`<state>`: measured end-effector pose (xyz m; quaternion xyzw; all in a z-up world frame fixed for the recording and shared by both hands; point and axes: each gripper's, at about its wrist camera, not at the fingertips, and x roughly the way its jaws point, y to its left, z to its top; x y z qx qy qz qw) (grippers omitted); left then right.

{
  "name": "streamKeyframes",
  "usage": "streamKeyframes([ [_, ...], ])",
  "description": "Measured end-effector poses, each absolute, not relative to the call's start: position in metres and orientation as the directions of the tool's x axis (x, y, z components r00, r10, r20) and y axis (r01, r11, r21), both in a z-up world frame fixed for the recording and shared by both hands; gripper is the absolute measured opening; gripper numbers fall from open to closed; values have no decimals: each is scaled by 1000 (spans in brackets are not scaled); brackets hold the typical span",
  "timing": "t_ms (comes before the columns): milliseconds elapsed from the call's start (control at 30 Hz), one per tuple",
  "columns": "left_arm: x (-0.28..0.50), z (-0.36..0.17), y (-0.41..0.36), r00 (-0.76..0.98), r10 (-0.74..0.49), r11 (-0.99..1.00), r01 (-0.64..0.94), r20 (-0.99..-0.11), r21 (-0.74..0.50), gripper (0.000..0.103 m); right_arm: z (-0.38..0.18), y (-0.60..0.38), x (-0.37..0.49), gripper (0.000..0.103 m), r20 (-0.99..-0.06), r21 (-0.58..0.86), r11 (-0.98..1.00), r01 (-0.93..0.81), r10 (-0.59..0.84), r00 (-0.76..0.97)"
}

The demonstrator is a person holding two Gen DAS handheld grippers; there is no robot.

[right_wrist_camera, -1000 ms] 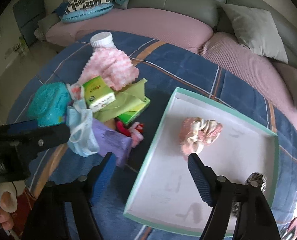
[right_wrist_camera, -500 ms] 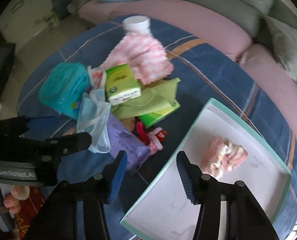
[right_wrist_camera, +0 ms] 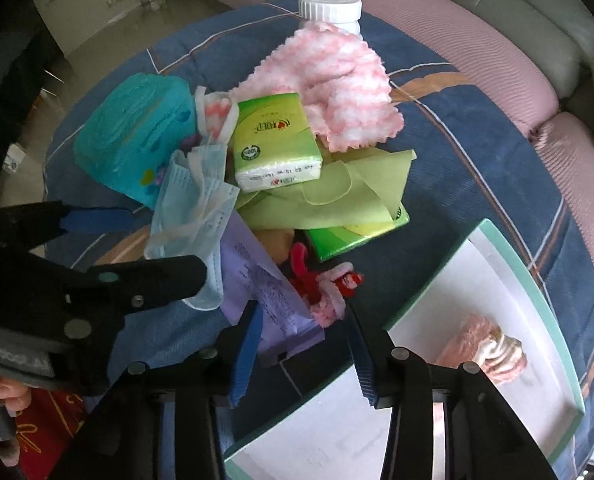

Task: Organize soft objects
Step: 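Grasp the blue face mask with the left tool while the right tool grasps the purple packet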

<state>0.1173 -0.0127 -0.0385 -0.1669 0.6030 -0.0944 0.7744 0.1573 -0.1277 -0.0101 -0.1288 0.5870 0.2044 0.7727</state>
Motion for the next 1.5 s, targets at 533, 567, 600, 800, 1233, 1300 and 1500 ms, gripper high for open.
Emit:
streamKeyframes([
  [533, 127, -55, -21, 226, -342, 928, -69, -912, -365, 83, -6, -119, 156, 39, -961, 50, 866, -497, 178, 212],
  [567, 129, -56, -24, 222, -348, 926, -70, -911, -371, 76, -7, -118, 156, 39, -961, 52, 865, -499, 179, 211],
  [600, 130, -57, -24, 218, -351, 925, -70, -911, -373, 76, -6, -117, 154, 39, -961, 54, 863, -502, 182, 209],
  [800, 130, -57, -24, 225, -362, 920, -67, -905, -385, 61, -7, -115, 155, 35, -963, 60, 860, -506, 183, 197],
  [1233, 130, -63, -19, 210, -423, 891, -81, -881, -447, 45, 6, -113, 145, 31, -951, 132, 839, -529, 257, 171],
  [1300, 127, -62, -14, 209, -427, 888, -84, -880, -451, 45, 7, -112, 144, 31, -947, 154, 832, -533, 279, 162],
  [1500, 128, -63, -12, 206, -434, 885, -86, -877, -458, 45, 4, -105, 142, 31, -952, 160, 829, -536, 273, 137],
])
